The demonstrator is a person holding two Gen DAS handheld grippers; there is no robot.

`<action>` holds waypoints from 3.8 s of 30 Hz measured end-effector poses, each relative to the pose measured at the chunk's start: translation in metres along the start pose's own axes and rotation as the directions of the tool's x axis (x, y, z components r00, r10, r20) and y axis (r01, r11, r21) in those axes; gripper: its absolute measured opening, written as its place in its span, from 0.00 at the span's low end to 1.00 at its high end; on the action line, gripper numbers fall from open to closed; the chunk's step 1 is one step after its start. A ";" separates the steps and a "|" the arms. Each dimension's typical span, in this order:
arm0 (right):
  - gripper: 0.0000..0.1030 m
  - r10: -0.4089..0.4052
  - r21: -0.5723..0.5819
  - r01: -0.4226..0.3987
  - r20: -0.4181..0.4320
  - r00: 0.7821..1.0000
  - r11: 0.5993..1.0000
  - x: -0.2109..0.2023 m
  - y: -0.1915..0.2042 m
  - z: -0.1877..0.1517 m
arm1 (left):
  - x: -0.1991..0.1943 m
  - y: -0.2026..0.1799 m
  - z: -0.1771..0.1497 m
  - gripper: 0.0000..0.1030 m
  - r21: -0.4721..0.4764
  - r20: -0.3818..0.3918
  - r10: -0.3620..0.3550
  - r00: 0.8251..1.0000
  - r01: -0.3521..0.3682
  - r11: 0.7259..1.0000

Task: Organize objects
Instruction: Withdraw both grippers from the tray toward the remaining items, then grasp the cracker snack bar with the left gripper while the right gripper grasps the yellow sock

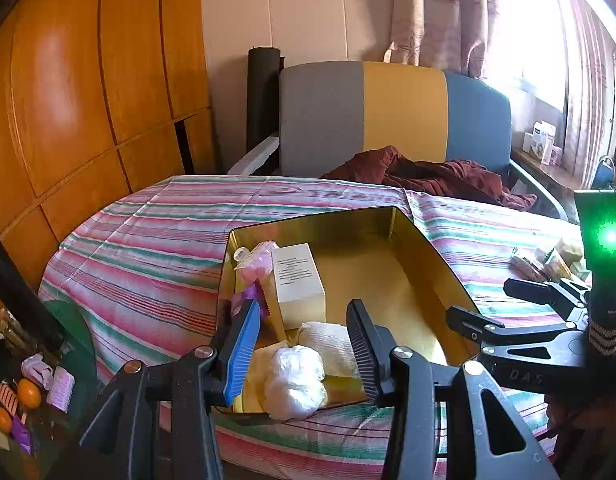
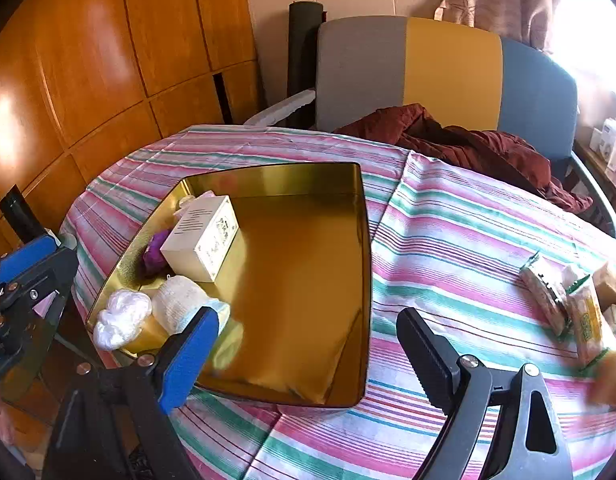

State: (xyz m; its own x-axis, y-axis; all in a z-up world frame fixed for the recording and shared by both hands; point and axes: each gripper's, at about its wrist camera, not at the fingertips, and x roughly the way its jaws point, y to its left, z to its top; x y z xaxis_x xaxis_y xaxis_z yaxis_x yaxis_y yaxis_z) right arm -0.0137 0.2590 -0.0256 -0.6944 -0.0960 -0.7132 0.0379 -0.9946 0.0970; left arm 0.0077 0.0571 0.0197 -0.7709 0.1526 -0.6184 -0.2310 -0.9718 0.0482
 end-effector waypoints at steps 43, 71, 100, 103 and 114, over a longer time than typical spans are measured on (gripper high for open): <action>0.92 -0.447 0.478 0.466 -0.162 0.880 0.744 -0.126 -0.323 -0.081 | 0.029 -0.183 0.021 0.44 0.272 -0.195 -0.425 0.884 0.465 0.843; 0.91 -0.348 0.732 0.357 -0.173 0.922 0.581 -0.122 -0.405 -0.133 | 0.147 -0.365 0.037 0.45 -0.101 -0.533 -0.609 0.588 0.670 0.735; 0.83 -0.311 0.739 0.332 -0.173 0.934 0.586 -0.097 -0.421 -0.135 | 0.191 -0.389 0.019 0.47 -0.179 -0.578 -0.573 0.581 0.594 0.784; 0.76 -0.297 0.746 0.325 -0.178 0.938 0.581 -0.090 -0.425 -0.139 | 0.183 -0.379 0.017 0.46 -0.141 -0.577 -0.566 0.588 0.611 0.779; 0.39 -0.339 0.606 0.384 -0.193 0.921 0.697 -0.091 -0.403 -0.117 | 0.147 -0.335 0.000 0.46 0.013 -0.554 -0.524 0.647 0.636 0.772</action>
State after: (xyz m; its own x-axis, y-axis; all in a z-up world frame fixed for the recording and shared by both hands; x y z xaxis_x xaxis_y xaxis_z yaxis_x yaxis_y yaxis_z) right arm 0.1182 0.6637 -0.0805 -0.5136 0.2411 -0.8235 -0.6755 -0.7054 0.2148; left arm -0.0284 0.4048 -0.0871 -0.0488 0.5081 -0.8599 -0.6760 -0.6506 -0.3460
